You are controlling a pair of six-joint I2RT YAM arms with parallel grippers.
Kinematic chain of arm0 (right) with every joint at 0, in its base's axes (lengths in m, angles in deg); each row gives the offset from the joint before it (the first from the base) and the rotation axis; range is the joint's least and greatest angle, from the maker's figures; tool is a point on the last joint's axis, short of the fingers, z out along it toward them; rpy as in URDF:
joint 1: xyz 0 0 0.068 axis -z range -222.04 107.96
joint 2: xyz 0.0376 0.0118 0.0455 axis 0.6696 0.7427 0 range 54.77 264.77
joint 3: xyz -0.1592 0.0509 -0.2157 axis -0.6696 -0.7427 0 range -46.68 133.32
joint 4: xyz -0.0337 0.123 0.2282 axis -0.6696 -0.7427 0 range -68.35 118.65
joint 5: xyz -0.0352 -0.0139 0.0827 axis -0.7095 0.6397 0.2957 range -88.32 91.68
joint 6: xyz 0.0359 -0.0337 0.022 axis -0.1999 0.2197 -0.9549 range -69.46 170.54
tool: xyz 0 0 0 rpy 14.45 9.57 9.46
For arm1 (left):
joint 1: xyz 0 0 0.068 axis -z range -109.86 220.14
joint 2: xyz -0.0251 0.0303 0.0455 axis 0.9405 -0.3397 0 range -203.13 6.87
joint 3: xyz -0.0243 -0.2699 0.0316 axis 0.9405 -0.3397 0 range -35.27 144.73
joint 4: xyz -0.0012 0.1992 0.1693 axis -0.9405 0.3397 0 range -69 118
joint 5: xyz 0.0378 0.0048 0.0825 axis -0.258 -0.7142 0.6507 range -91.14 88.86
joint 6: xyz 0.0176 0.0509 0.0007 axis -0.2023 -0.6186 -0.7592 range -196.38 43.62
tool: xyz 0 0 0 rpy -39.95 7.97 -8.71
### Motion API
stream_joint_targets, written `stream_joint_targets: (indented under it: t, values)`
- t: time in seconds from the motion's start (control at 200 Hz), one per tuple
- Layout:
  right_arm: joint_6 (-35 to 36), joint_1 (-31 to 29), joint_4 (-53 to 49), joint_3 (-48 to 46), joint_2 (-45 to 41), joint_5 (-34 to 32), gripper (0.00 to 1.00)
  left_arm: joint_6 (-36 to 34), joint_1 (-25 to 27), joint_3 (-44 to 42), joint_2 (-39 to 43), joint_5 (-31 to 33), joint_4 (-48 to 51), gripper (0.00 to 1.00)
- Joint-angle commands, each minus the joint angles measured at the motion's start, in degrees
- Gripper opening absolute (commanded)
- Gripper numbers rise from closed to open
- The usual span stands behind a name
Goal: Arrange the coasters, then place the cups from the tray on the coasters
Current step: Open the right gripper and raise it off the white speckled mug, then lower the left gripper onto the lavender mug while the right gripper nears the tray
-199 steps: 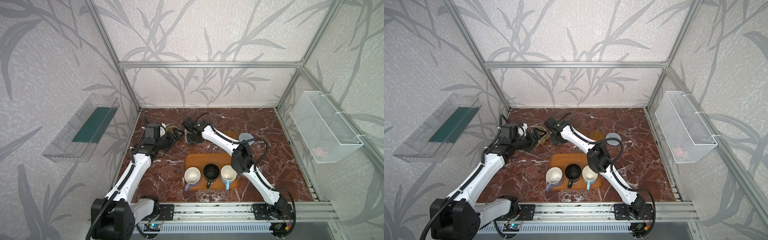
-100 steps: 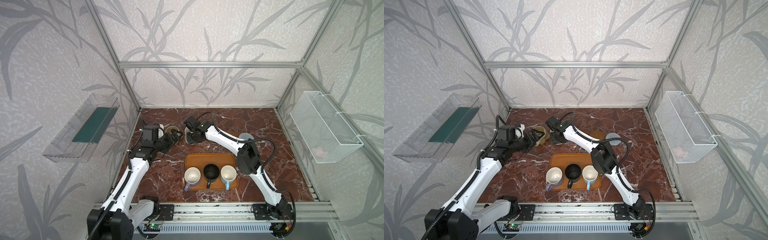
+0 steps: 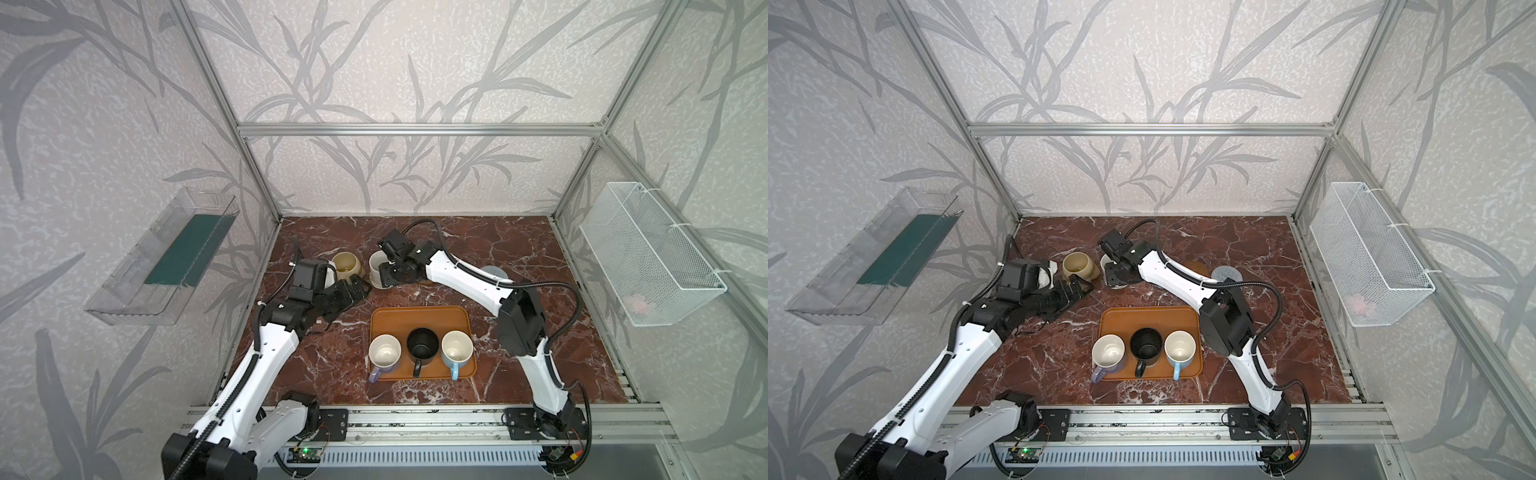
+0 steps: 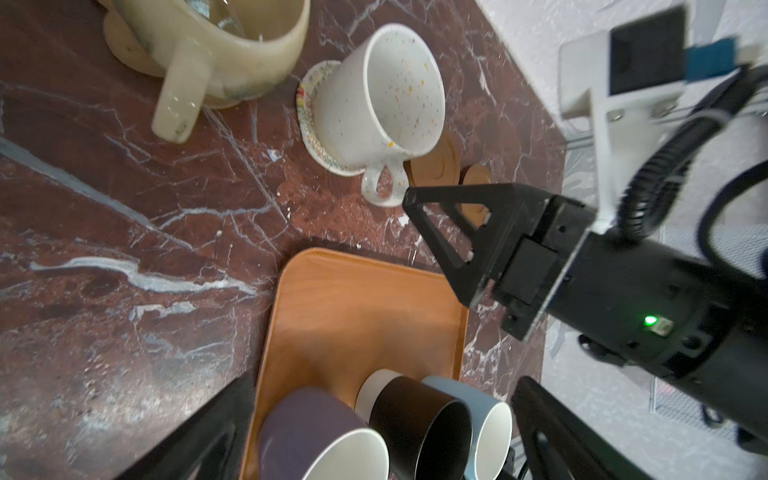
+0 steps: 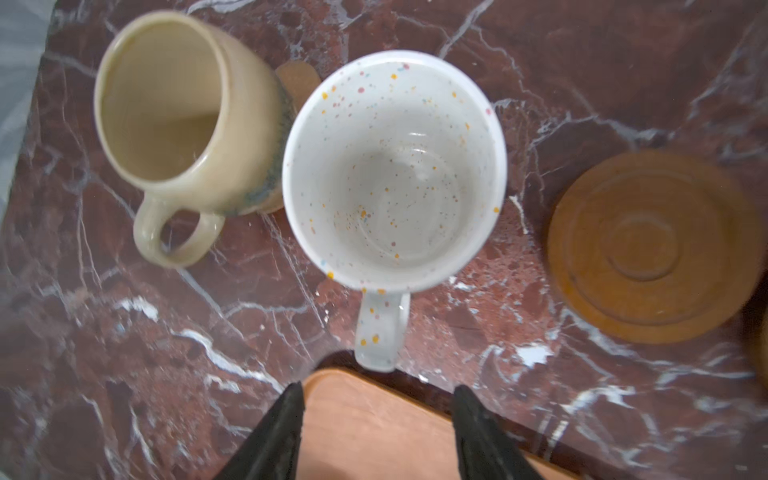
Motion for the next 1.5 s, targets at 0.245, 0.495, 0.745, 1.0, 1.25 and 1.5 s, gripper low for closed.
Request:
stream_joint_targets:
  t: [0.245, 0.495, 0.745, 1.0, 1.25, 1.5]
  values:
    - [11.69, 0.35, 10.35, -17.55, -22.62, -3.37, 0.99, -0.98, 12.18, 2.45, 3.43, 9.33, 12.31, 0.99]
    - [17.38, 3.33, 16.92, -34.03, -39.13, 4.52, 1.0, 0.14, 20.19, 0.62, 3.09, 11.51, 16.6, 0.98]
    - [19.79, 6.19, 18.76, -47.09, -50.2, 15.71, 0.99, 4.21, 25.15, -2.61, 4.06, 12.02, 17.42, 0.98]
    - [23.63, 6.32, 19.27, -53.76, -55.33, 14.72, 0.99, 7.37, 30.23, -8.52, 3.25, 12.68, 11.35, 0.97]
    - [23.04, 6.37, 21.28, -56.27, -55.86, 16.53, 0.99, 9.85, 34.68, -12.02, 3.5, 17.13, 11.17, 0.96]
    - [21.03, 6.37, 23.03, -57.72, -56.62, 22.85, 0.99, 11.02, 37.85, -14.0, 2.62, 19.43, 10.23, 0.92]
